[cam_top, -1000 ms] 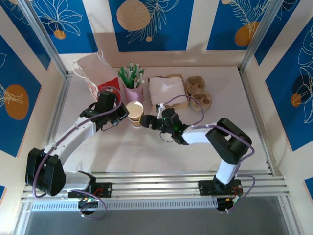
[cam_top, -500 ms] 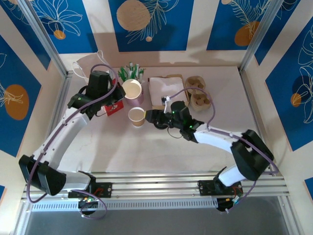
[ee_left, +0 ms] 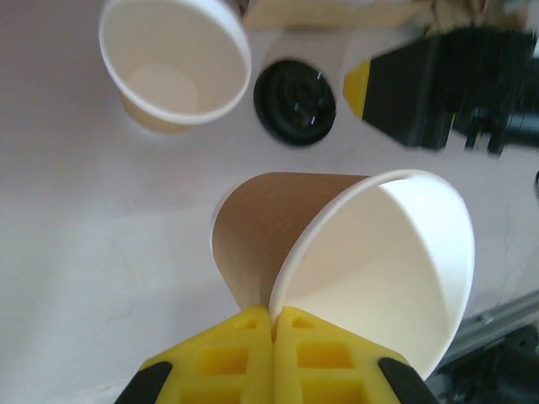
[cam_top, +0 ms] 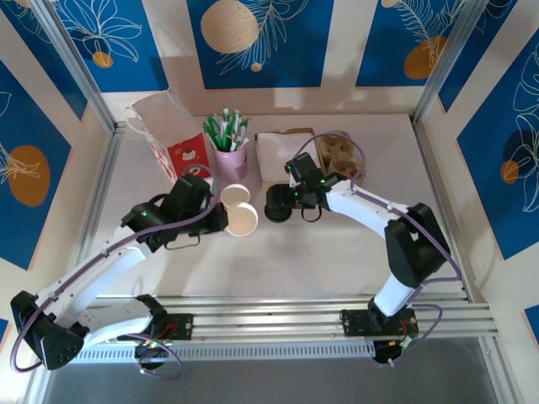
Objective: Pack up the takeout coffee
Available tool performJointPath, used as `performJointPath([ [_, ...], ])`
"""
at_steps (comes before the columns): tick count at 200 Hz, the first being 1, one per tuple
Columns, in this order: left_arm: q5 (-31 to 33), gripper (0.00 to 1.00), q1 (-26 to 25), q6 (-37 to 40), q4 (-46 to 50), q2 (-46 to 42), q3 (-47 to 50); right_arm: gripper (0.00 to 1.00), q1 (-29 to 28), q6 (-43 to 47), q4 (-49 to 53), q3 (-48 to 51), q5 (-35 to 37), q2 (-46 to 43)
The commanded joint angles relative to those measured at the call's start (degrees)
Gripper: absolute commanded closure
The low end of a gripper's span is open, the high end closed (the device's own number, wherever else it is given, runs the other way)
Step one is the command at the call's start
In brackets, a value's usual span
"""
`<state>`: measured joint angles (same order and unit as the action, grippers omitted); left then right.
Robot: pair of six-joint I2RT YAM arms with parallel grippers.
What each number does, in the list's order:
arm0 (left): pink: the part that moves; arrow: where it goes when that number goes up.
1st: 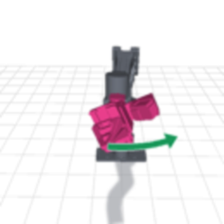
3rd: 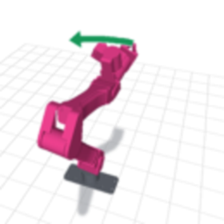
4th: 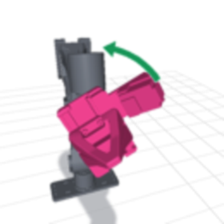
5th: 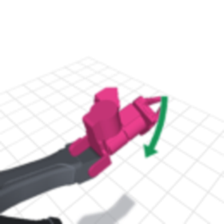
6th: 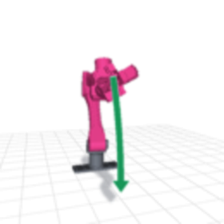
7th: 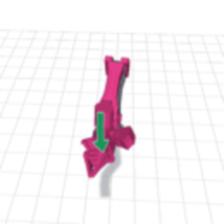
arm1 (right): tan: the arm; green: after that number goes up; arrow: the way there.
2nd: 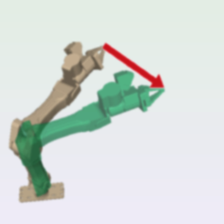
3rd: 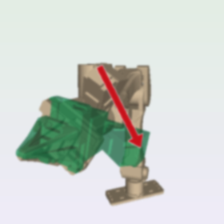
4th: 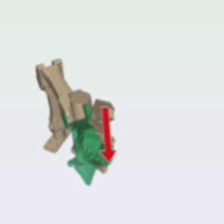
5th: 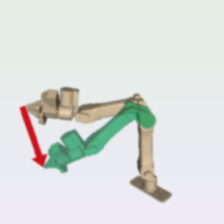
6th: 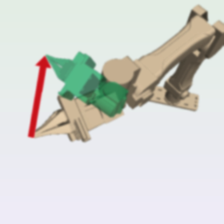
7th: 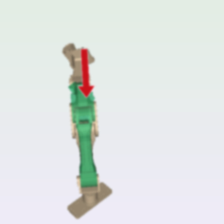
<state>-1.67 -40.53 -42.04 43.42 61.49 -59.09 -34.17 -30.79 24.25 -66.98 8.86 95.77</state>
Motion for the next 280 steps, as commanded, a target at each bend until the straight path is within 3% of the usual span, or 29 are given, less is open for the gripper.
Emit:
performJointPath([
  [1, -0.9, 1.00, -2.0, -1.6, -1.1, -0.3, 4.9, 0.13, -0.5, 3.2, 7.8, -4.2, 1.8, 2.6],
  [91, -2.7, 1.00, -4.5, -1.6, -8.9, 7.8, 9.7, 0.13, -4.7, 7.9, 15.6, -15.5, 9.0, 13.9],
  [176, -4.4, 0.99, -4.5, -3.1, -13.9, 11.5, 11.4, 0.12, -5.2, 9.2, 18.5, -19.1, 11.2, 17.7],
  [201, -4.5, 0.92, -4.6, -3.0, -14.2, 12.4, 10.7, 0.13, -5.0, 9.2, 18.6, -19.1, 9.9, 18.5],
  [280, 0.8, 0.50, -4.0, 1.8, -6.7, 9.8, 1.6, 0.17, -4.5, 10.0, 19.0, -20.2, 7.6, 20.8],
])
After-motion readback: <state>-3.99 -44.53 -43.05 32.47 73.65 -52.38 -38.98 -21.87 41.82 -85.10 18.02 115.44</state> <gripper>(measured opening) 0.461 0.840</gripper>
